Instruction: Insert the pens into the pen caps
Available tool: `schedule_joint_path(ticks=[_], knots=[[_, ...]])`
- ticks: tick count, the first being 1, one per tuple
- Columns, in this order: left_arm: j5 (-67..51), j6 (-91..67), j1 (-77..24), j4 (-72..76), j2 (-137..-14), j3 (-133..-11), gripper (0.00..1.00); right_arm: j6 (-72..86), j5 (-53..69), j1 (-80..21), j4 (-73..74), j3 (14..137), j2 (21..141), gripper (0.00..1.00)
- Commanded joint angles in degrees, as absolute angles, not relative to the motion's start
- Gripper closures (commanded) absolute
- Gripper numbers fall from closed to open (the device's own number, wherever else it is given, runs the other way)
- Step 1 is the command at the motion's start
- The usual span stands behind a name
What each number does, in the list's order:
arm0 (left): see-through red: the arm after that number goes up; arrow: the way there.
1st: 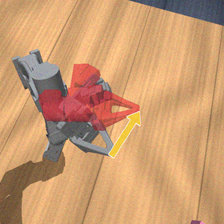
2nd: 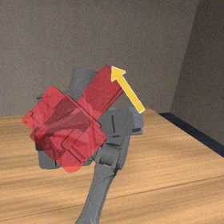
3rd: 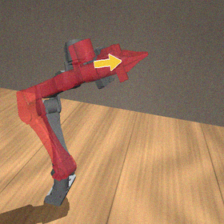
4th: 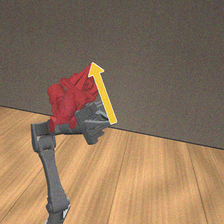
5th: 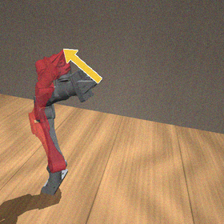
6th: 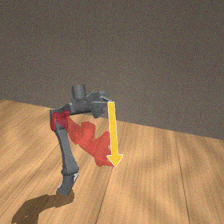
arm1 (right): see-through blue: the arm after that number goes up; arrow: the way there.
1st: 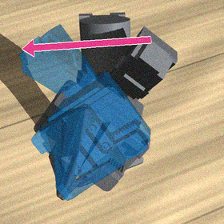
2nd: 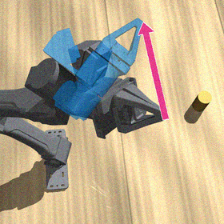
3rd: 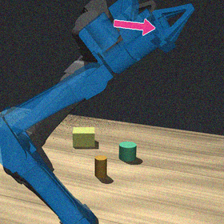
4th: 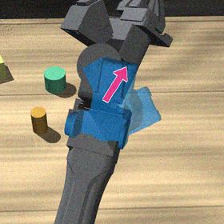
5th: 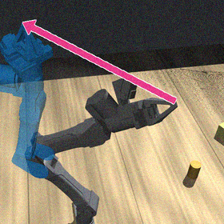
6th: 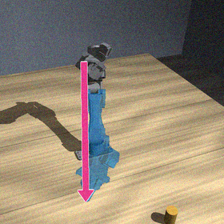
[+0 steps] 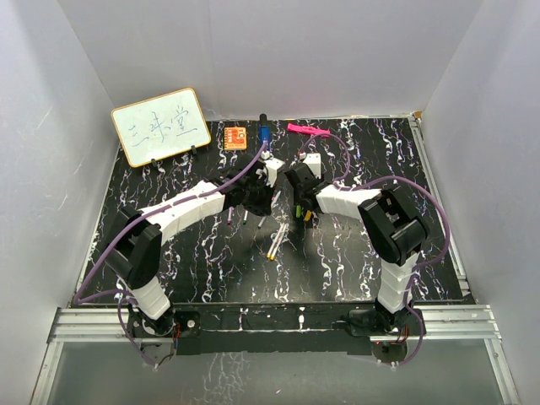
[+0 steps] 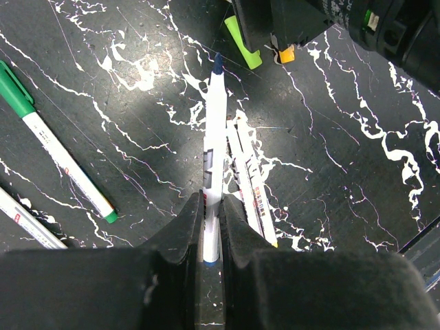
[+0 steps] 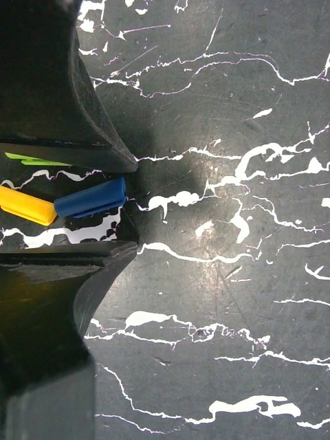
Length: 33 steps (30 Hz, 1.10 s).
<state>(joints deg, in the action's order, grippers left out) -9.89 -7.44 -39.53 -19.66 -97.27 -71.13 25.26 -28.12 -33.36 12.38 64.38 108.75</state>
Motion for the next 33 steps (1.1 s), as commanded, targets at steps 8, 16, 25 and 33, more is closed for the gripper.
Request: schedule_joint_path(ticks=[8, 16, 25, 33], knots=[[-10.72, -7.56, -39.18, -19.42, -96.37, -70.93, 1.0, 25.48, -21.83, -34.0, 24.9, 60.43, 111.39, 0.67], [-11.07, -7.64, -39.2, -19.34, -96.58, -71.1, 1.0, 25.66, -19.47, -34.19, 24.72, 58.54, 109.24, 0.7], [-11.0, -7.76, -39.2, -19.38, -96.34, -70.71, 1.0, 25.71, -19.86, -34.19, 24.48, 58.84, 110.65, 0.73], [-10.7, -7.73, -39.2, -19.51, -95.83, -70.66, 1.0, 26.05, -15.65, -33.67, 23.39, 58.23, 112.57, 0.74]])
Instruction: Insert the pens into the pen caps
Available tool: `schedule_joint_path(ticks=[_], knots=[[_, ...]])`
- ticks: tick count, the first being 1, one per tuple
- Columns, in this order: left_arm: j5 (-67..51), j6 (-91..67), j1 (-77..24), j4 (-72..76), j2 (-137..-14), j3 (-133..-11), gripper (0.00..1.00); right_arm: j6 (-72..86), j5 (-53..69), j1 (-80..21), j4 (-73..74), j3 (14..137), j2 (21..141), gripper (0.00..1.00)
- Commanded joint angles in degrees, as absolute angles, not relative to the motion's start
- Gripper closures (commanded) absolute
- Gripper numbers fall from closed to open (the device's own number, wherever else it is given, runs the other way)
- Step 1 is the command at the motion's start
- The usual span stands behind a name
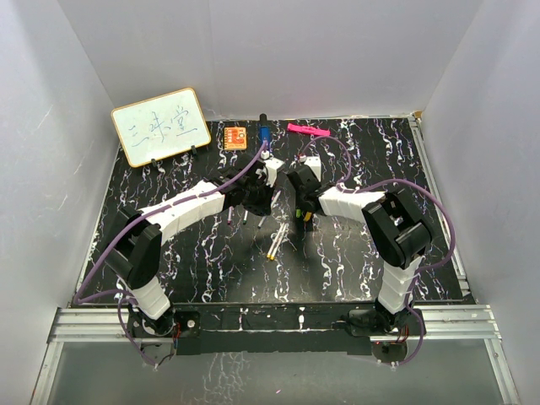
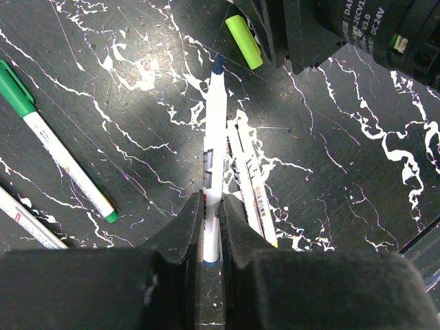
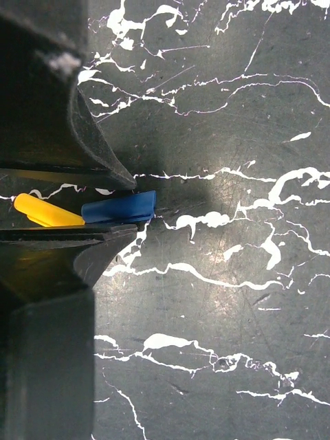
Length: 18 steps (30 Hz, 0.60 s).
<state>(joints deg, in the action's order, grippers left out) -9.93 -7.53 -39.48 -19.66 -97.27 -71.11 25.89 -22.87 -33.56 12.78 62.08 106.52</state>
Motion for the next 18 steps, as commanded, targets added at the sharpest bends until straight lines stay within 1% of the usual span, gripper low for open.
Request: schedule_joint_path(ticks=[1, 6, 8, 16, 18], knots=[[-10.72, -7.73, -39.2, -19.5, -95.84, -70.66, 1.0, 26.1, -15.4, -33.51, 23.48, 58.19, 112.87, 0.74], [-10.72, -7.59, -39.14, -19.56, -96.03, -71.0, 1.0, 26.37, -14.26, -33.45, 23.74, 57.62, 113.3, 0.75], [-10.87, -7.56, -39.12, -19.51, -96.16, -71.14, 1.0, 26.37, -13.82, -33.35, 23.64, 57.63, 113.24, 0.77], [-11.16, -7.39, -39.11, -19.49, -96.61, -71.72, 1.0, 26.2, -15.34, -33.23, 25.87, 59.13, 115.38, 0.98], [-11.24, -7.43, -39.11, -19.51, -96.76, -71.8, 1.0, 26.19, -15.13, -33.3, 25.93, 59.22, 115.41, 1.0]])
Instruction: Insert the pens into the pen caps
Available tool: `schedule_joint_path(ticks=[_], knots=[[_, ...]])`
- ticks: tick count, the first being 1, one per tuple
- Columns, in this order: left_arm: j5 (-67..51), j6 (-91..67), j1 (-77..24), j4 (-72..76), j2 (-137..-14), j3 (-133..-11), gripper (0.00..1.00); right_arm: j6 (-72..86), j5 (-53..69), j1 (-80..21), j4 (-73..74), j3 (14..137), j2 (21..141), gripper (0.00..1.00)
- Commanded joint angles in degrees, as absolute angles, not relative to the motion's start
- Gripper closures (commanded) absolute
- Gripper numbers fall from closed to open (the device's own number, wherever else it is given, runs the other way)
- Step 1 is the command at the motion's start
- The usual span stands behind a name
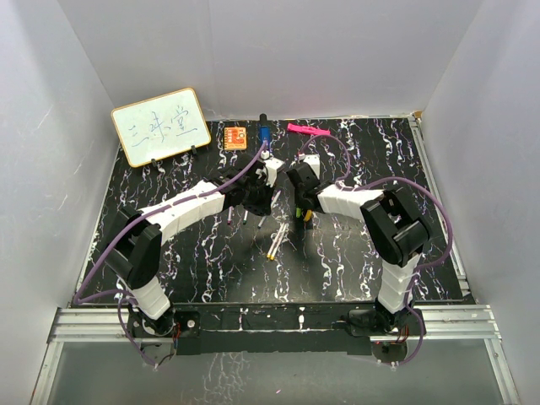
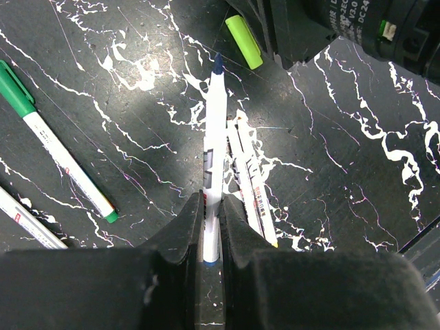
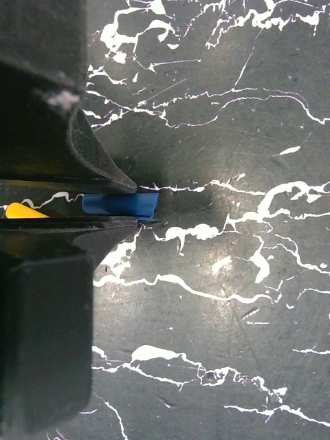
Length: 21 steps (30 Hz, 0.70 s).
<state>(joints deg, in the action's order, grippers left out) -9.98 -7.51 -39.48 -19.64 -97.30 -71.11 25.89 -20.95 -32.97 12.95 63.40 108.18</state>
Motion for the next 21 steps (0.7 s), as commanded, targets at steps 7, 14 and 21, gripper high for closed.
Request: schedule_joint_path(ticks=[7, 14, 21], knots=[[-11.27, -7.47, -39.11, -19.17, -97.08, -71.48, 1.0, 26.11, -17.38, -33.13, 25.67, 61.59, 113.07, 1.0], [-11.15, -7.82, -39.11, -18.18, -96.82, -70.26, 1.0, 25.95, -22.82, -30.43, 23.72, 66.55, 105.73, 1.0], [-13.17, -8.56, -39.11, -15.53, -97.41, -68.33, 1.0, 26.82, -22.17, -25.92, 16.36, 64.9, 94.44, 1.0]])
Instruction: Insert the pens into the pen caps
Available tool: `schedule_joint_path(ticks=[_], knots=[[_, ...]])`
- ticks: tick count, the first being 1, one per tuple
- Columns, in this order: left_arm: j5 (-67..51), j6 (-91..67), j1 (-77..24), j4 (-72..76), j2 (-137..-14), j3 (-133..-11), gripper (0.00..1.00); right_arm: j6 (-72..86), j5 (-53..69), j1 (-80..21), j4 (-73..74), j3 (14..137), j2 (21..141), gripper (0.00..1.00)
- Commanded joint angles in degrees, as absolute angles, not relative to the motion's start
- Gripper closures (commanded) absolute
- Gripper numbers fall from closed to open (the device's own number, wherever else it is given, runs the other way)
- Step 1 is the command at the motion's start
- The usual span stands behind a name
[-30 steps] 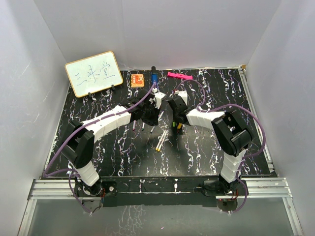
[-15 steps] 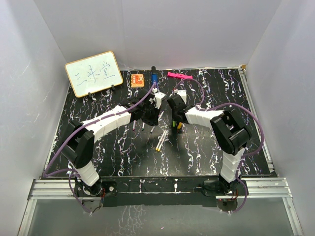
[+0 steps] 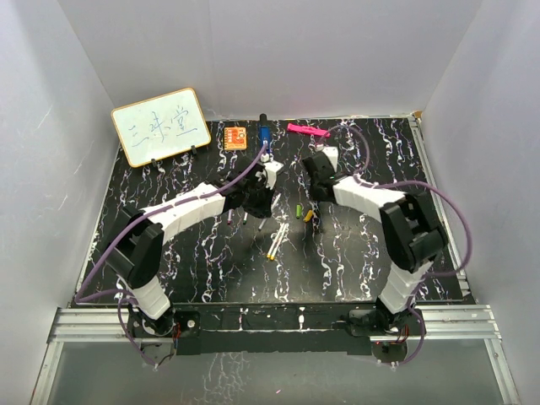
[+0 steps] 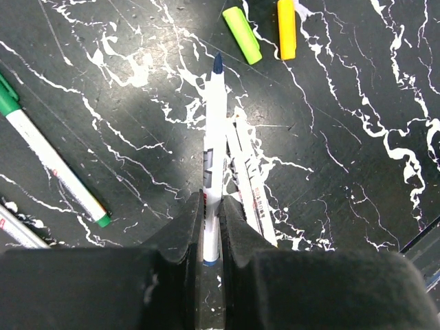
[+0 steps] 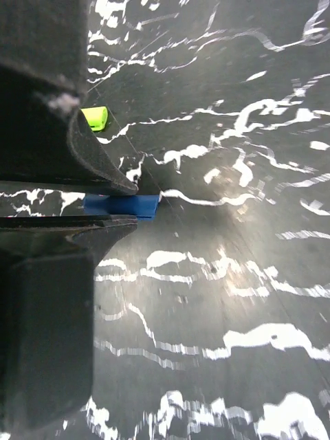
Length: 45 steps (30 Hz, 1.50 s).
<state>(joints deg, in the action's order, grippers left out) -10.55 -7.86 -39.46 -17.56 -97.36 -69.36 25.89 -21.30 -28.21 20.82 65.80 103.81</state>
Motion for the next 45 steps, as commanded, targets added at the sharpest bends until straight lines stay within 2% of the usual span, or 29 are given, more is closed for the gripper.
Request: schedule_joint_path(ticks=[1, 8, 17, 26, 36, 45], knots=[[-13.75, -8.67, -39.11, -14.67, -97.4, -68.03, 1.0, 27.07, -21.69, -25.52, 13.87, 63.7, 92.54, 1.0], [-20.56, -10.26, -39.2, -7.91, -96.98, -65.04, 1.0, 29.12, -16.66, -24.44, -2.65, 51.03, 80.07, 1.0], [-27.53, -9.31, -40.64, -2.76, -95.59, -64.19, 1.0, 30.48, -10.19, -23.82, -14.9, 42.67, 72.25, 1.0], [-36.28, -14.72, -41.23, 4.29, -95.29, -63.17, 1.0, 34.76, -5.48, -23.47, -40.0, 28.06, 62.9, 1.0], [-39.0, -21.66, -41.91, 13.86, -95.01, -62.23, 1.0, 39.91, -5.63, -23.46, -55.4, 20.46, 60.79, 1.0], [-39.01, -24.55, -42.01, 16.96, -95.7, -62.76, 1.0, 41.36, -5.59, -23.48, -58.14, 17.53, 60.97, 1.0]])
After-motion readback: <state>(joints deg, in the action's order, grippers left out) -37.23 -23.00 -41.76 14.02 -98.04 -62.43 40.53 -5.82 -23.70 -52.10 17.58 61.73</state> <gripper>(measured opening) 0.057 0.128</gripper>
